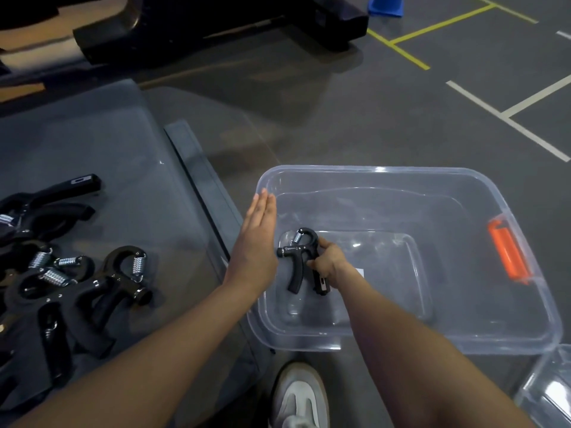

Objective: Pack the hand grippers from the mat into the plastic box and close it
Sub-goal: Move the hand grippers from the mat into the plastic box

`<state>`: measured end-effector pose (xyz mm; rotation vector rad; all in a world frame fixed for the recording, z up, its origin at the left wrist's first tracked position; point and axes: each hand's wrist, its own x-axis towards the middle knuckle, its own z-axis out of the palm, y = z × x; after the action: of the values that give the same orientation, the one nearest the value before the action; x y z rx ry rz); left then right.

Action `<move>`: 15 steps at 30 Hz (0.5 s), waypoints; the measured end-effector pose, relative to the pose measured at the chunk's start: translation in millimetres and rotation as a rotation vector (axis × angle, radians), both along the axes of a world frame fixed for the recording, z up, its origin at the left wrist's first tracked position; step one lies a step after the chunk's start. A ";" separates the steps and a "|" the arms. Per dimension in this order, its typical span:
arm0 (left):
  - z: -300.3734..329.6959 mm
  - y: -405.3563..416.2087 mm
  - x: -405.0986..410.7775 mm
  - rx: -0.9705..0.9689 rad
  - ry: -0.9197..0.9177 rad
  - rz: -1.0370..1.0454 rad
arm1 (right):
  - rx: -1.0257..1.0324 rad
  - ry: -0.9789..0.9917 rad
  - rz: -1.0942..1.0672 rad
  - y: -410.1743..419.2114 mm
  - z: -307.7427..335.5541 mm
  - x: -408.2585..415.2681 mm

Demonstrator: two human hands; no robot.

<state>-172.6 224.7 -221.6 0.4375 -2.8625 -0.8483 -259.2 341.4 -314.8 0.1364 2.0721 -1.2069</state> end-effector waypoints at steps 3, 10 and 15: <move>0.5 -6.6 -3.6 0.066 -0.020 -0.039 | -0.077 0.096 -0.100 -2.1 29.6 5.1; 35.5 -37.7 24.4 0.171 -0.049 0.125 | -0.177 0.330 -0.137 -26.8 116.2 15.4; 59.6 -88.9 81.1 0.079 -0.108 0.269 | -0.153 0.445 0.027 -75.1 149.7 54.9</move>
<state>-91.5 135.7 -162.0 0.8794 -2.7820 -0.9138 -204.3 266.3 -165.1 -0.2533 2.3315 -1.4759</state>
